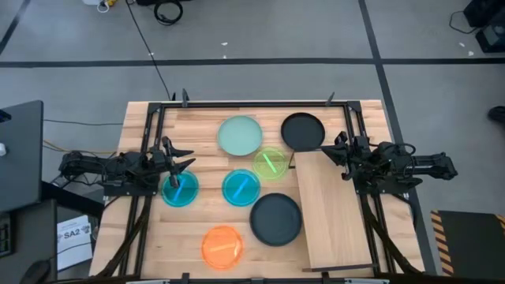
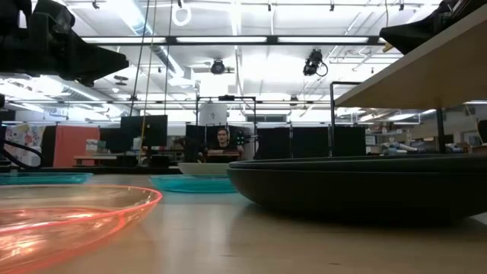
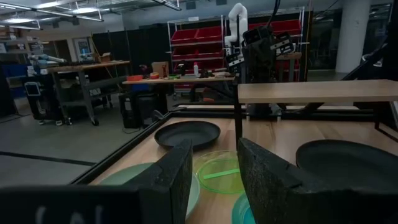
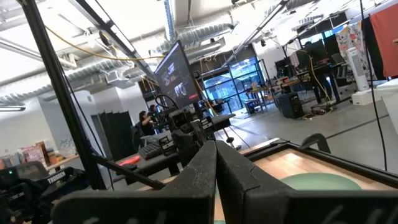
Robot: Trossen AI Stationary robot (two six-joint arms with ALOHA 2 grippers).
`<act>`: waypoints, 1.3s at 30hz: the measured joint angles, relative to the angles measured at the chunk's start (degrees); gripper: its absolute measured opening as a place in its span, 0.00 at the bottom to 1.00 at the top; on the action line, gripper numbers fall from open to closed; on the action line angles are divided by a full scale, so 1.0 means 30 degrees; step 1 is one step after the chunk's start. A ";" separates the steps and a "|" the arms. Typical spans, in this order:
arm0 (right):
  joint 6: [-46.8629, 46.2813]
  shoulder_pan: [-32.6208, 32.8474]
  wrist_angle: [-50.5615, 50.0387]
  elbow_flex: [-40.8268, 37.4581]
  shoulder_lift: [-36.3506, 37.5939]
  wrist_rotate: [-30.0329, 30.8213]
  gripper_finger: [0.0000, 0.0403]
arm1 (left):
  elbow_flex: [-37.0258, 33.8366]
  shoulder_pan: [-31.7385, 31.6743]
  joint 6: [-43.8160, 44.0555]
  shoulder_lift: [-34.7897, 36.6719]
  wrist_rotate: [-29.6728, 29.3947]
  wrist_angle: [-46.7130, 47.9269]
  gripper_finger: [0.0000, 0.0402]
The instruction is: Place and stack plates onto a shelf
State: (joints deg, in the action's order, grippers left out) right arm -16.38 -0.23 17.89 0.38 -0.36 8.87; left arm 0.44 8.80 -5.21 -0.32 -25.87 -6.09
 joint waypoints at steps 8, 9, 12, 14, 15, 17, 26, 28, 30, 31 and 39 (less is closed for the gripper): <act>-0.0006 0.0000 0.0000 0.0001 -0.0001 -0.0001 0.04 | -0.0001 0.0000 0.0005 -0.0007 0.0000 -0.0002 0.34; -0.0006 0.0000 0.0000 -0.0005 -0.0002 0.0000 0.04 | -0.0002 0.0000 0.0007 -0.0007 0.0000 -0.0007 0.34; -0.0003 0.0000 0.0000 -0.0006 0.0002 -0.0001 0.04 | 0.0004 0.0000 0.0007 -0.0007 0.0000 -0.0007 0.34; 0.0001 0.0000 0.0000 -0.0001 0.0001 -0.0001 0.04 | -0.0004 0.0000 0.0007 -0.0007 0.0000 -0.0007 0.34; 0.0000 0.0000 0.0000 -0.0004 -0.0002 0.0000 0.04 | 0.0003 0.0000 0.0007 -0.0007 0.0000 -0.0007 0.34; 0.0001 0.0000 0.0000 -0.0006 -0.0002 -0.0001 0.04 | -0.0002 0.0000 0.0007 -0.0007 0.0000 -0.0007 0.34; 0.0001 0.0000 0.0116 -0.0006 -0.0002 0.0006 0.04 | -0.0004 0.0002 0.0010 -0.0007 0.0000 -0.0007 0.34; 0.0001 0.0000 0.0320 -0.0006 0.0002 0.0003 0.04 | 0.0002 0.0003 0.0007 -0.0007 0.0000 -0.0007 0.34; 0.0001 0.0000 0.0747 -0.0006 -0.0002 0.0018 0.04 | 0.0001 0.0007 0.0007 -0.0010 0.0000 -0.0007 0.34; 0.0001 0.0000 0.1096 -0.0006 -0.0002 0.0100 0.04 | -0.0004 0.0005 0.0007 -0.0012 0.0000 -0.0010 0.34; 0.0002 0.0000 0.3698 -0.0006 -0.0002 0.0657 0.20 | -0.0004 0.0004 0.0002 -0.0010 0.0000 -0.0010 0.34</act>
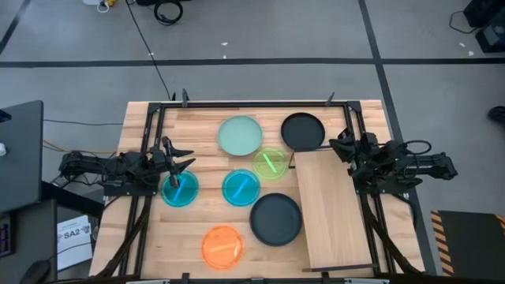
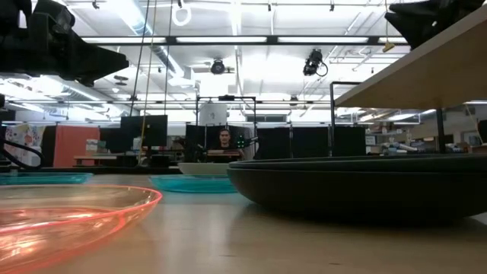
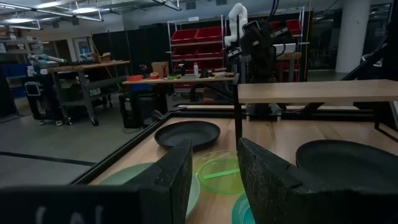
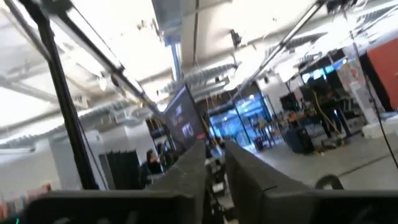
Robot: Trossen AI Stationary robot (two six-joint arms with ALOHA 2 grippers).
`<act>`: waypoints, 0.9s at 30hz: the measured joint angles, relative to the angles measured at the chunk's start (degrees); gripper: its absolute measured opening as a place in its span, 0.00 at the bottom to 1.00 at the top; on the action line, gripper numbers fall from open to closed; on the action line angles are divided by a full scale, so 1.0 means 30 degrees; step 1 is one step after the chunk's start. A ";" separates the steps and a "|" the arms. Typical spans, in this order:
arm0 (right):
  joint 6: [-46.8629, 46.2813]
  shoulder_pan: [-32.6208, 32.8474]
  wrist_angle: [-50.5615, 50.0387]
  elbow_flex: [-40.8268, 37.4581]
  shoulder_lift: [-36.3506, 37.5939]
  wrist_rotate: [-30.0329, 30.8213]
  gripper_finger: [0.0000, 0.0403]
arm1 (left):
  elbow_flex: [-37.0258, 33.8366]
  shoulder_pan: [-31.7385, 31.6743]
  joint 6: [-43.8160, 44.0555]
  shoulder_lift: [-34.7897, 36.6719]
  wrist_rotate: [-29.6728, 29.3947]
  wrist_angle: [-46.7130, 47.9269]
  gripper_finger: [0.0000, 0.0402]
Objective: Place and stack plates onto a shelf
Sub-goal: Put the top black plate on the shelf
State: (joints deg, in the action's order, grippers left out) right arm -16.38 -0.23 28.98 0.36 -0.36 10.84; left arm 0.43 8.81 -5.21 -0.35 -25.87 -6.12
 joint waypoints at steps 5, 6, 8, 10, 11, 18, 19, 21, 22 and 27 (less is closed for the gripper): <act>-0.0029 0.0000 0.0319 0.0746 -0.0082 0.2966 0.38 | 0.0001 -0.0001 -0.0001 -0.0001 0.0000 -0.0004 0.34; -0.0009 0.0000 0.0327 0.1048 -0.0182 0.3614 0.41 | 0.0002 0.0001 0.0004 -0.0004 0.0000 -0.0004 0.34; 0.0035 0.0000 0.0091 0.1825 -0.0555 0.4164 0.47 | 0.0003 0.0002 0.0012 -0.0004 0.0006 -0.0004 0.34; 0.0369 0.0000 -0.0484 0.2850 -0.1124 0.4167 0.52 | 0.0003 -0.0001 0.0013 -0.0004 0.0004 -0.0004 0.34; 0.0483 0.0000 -0.1011 0.3491 -0.1496 0.4243 0.53 | 0.0003 0.0000 0.0013 -0.0004 0.0000 -0.0004 0.34; 0.0508 -0.0505 -0.8426 0.9408 -0.4978 0.8468 0.57 | 0.0000 0.0003 0.0006 -0.0004 0.0007 -0.0004 0.34; 0.0416 -0.0687 -0.9467 1.0320 -0.5521 0.9112 0.57 | 0.0004 0.0001 0.0013 -0.0004 0.0007 -0.0004 0.34; 0.0092 -0.1105 -1.1242 1.2021 -0.6440 1.0197 0.57 | 0.0005 -0.0002 0.0006 -0.0004 0.0007 -0.0004 0.34; -0.0094 -0.1344 -1.2060 1.2842 -0.6873 1.0585 0.57 | 0.0002 0.0001 0.0006 -0.0004 0.0007 -0.0004 0.34; -0.0213 -0.2629 -1.5089 1.6121 -0.8497 1.1010 0.57 | 0.0003 0.0000 0.0006 -0.0004 0.0007 -0.0004 0.34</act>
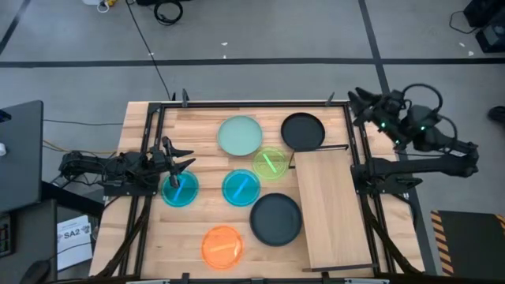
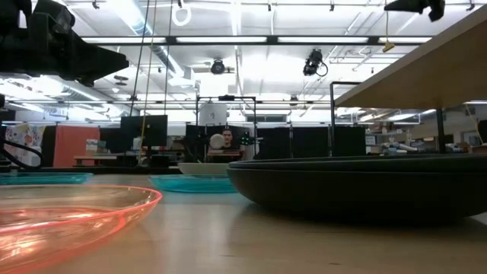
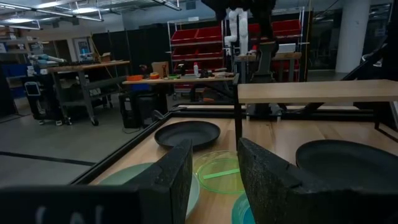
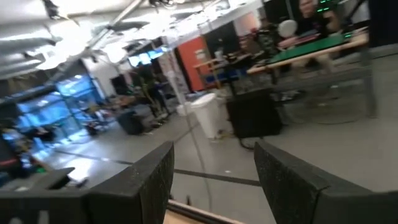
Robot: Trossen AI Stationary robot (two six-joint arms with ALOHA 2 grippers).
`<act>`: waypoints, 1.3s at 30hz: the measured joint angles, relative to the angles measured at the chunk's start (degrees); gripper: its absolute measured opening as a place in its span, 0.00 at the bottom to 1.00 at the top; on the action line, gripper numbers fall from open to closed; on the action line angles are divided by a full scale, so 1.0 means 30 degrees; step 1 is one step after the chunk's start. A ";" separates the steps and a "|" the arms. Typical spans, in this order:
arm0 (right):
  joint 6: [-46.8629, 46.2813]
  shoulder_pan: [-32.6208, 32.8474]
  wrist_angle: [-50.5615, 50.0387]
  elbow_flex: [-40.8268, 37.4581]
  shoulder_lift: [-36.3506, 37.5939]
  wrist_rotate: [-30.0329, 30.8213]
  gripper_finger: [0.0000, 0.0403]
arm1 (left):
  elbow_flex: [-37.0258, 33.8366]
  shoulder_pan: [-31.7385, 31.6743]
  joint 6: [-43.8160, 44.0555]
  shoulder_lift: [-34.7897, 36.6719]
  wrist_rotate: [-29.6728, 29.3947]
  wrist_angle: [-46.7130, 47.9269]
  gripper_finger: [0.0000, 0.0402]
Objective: Place and stack plates onto a shelf
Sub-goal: Put the top black plate on the shelf
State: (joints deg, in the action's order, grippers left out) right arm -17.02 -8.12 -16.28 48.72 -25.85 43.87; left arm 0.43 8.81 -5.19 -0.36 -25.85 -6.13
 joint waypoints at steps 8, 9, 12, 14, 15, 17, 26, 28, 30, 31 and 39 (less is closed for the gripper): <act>-0.1869 -0.2270 -0.3026 0.1948 -0.1580 -0.0783 0.57 | -0.0003 0.0003 0.0000 0.0000 0.0000 0.0000 0.34; -0.2219 -0.2651 -0.3479 0.1948 -0.1767 -0.1160 0.57 | -0.0003 0.0003 0.0000 0.0000 0.0000 0.0000 0.34; -0.3443 -0.4053 -0.4746 0.1948 -0.2592 -0.2494 0.57 | -0.0003 -0.0002 0.0000 0.0000 0.0000 0.0000 0.34; -0.3884 -0.5182 -0.5120 0.1940 -0.3264 -0.3366 0.57 | -0.0002 0.0002 0.0000 0.0000 0.0000 0.0000 0.34; -0.3901 -0.5806 -0.5099 0.1940 -0.3606 -0.3916 0.57 | 0.0004 -0.0004 -0.0007 0.0000 0.0000 0.0000 0.34; -0.3836 -0.7227 -0.5060 0.1940 -0.4272 -0.5222 0.57 | 0.0004 0.0003 0.0000 0.0000 0.0000 0.0000 0.34; -0.3778 -1.5050 -0.5737 0.1940 -0.8318 -1.4225 0.57 | -0.0003 -0.0002 0.0000 0.0000 0.0000 0.0000 0.34; -0.3518 -1.6342 -0.6201 0.1940 -0.9339 -1.5877 0.57 | -0.0003 -0.0001 0.0000 0.0000 -0.0002 0.0000 0.34; -0.3196 -1.7257 -0.6514 0.1940 -1.0282 -1.6959 0.57 | -0.0003 0.0000 0.0000 0.0000 -0.0007 0.0000 0.34; -0.3065 -1.7588 -0.6714 0.1940 -1.0708 -1.7328 0.57 | -0.0003 0.0003 0.0000 0.0000 -0.0007 0.0000 0.34; -0.1742 -1.8580 -0.7962 0.1940 -1.3179 -1.7802 0.57 | -0.0003 -0.0004 0.0000 0.0000 0.0000 0.0000 0.34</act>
State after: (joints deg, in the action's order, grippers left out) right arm -22.24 -63.85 -40.17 54.54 -65.39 -9.54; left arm 0.43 8.80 -5.19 -0.36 -25.85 -6.13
